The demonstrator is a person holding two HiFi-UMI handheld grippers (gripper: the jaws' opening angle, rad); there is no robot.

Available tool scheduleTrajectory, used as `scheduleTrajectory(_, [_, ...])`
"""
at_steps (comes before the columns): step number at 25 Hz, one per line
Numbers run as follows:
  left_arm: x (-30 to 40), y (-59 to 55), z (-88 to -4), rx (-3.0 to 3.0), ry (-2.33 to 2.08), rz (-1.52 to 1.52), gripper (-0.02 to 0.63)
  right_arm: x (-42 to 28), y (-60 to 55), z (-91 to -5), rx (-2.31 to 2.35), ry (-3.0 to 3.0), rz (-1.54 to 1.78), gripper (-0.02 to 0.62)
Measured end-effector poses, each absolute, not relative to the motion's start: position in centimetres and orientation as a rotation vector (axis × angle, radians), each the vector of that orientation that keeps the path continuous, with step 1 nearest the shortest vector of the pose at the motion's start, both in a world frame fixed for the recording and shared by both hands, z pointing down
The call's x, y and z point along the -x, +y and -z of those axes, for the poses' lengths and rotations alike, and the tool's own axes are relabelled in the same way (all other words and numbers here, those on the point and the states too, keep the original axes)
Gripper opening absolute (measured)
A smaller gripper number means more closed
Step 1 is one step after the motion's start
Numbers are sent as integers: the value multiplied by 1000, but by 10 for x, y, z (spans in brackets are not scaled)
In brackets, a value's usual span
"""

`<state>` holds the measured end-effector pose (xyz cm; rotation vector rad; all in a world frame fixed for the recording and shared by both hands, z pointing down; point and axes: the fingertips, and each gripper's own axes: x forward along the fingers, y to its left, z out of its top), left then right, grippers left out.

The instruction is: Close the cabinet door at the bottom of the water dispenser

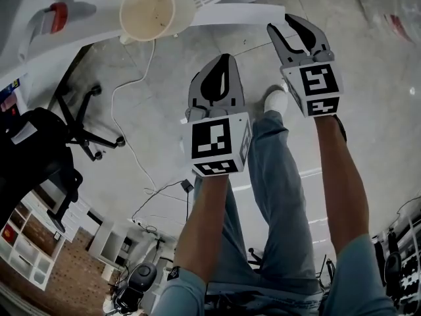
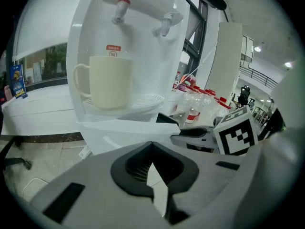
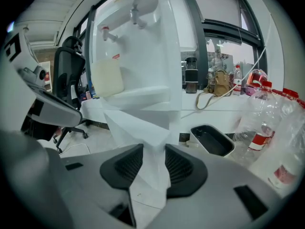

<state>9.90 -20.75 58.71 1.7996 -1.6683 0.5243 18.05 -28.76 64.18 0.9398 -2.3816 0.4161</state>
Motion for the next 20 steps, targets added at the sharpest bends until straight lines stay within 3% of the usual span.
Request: scheduleTrajectory(20, [-92,-240,-570,-1825,-1726,-526,8,-171,-359,-642,-1047,-2379,-547,132])
